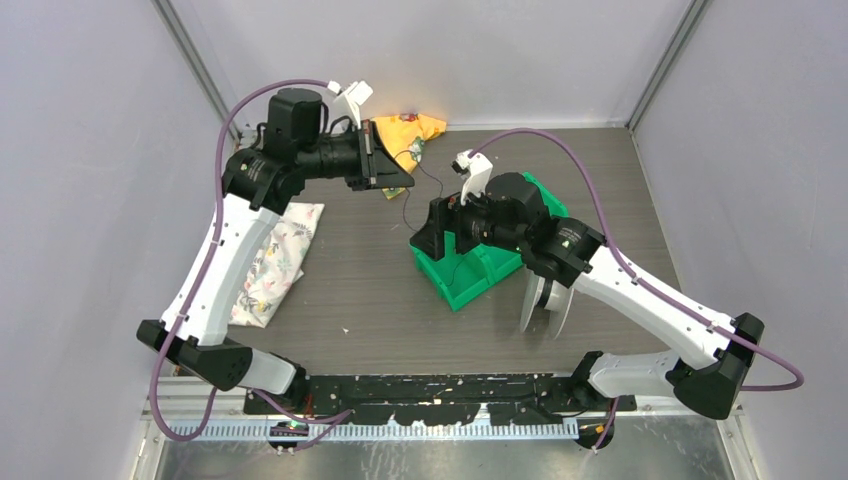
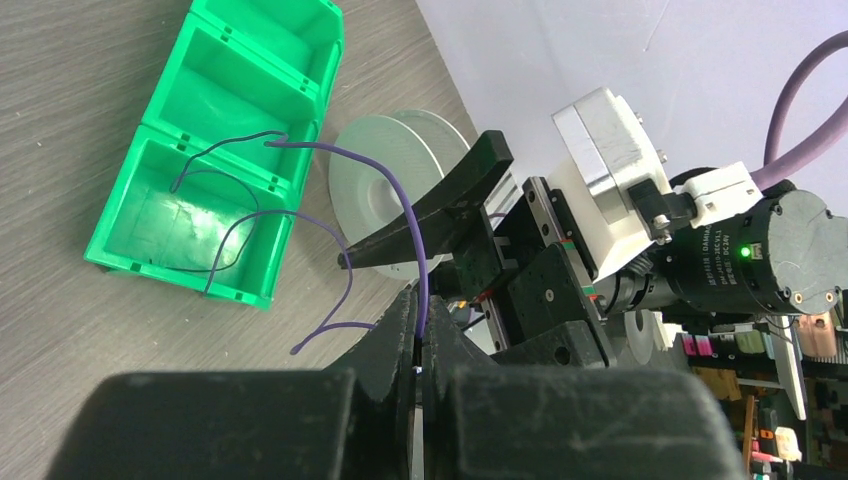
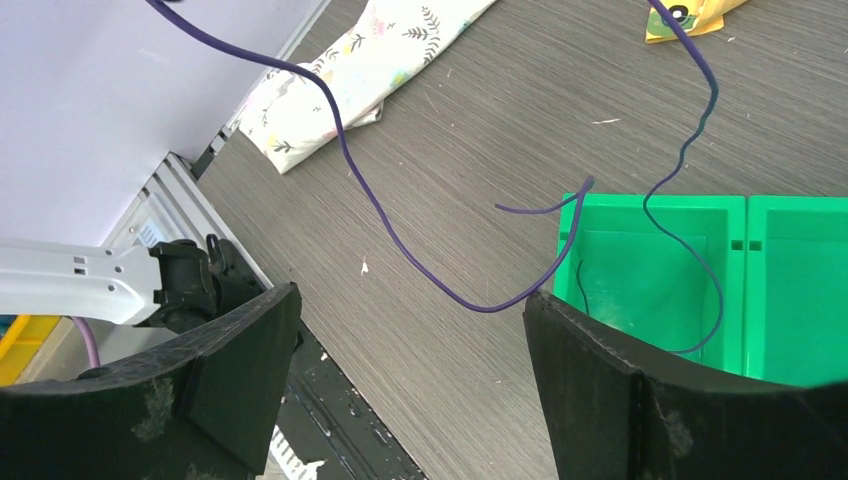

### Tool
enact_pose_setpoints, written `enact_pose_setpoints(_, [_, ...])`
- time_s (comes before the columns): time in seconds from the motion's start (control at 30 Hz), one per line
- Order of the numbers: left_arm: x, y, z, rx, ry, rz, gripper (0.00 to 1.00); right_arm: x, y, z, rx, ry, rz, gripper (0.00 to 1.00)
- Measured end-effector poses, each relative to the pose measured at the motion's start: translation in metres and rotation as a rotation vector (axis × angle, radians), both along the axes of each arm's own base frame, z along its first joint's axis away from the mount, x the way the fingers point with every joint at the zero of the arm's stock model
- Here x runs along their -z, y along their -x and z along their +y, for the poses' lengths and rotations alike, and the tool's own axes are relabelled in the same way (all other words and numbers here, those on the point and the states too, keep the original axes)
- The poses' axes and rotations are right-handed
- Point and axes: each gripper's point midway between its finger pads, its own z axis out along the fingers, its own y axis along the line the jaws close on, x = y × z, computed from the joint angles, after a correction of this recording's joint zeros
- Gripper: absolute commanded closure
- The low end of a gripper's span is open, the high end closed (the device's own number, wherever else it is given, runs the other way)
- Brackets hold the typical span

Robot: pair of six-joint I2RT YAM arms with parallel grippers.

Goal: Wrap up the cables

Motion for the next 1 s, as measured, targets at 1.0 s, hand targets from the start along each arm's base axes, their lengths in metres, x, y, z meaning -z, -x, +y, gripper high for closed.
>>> enact_pose_setpoints(1.0, [0.009, -0.003, 0.000, 0.004, -0.012, 0.001, 1.00, -0.029, 0.004, 0.005, -0.023, -0.087, -0.028, 0.13])
